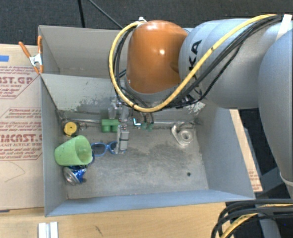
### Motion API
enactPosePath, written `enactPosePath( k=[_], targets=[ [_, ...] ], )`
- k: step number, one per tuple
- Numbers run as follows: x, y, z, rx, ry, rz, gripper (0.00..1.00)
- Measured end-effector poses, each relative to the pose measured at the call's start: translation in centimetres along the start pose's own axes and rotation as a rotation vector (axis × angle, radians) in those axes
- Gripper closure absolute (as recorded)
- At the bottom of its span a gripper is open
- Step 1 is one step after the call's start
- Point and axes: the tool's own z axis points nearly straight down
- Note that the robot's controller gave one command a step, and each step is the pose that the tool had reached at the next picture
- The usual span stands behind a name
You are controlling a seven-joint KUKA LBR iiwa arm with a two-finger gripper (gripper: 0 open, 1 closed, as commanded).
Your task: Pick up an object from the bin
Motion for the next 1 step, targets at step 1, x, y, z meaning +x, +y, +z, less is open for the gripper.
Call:
enactPosePath(
  k=[1],
  targets=[
    [0.54, -2.77, 15.34, 0.001, 0.001, 0.011, 0.00]
  ],
)
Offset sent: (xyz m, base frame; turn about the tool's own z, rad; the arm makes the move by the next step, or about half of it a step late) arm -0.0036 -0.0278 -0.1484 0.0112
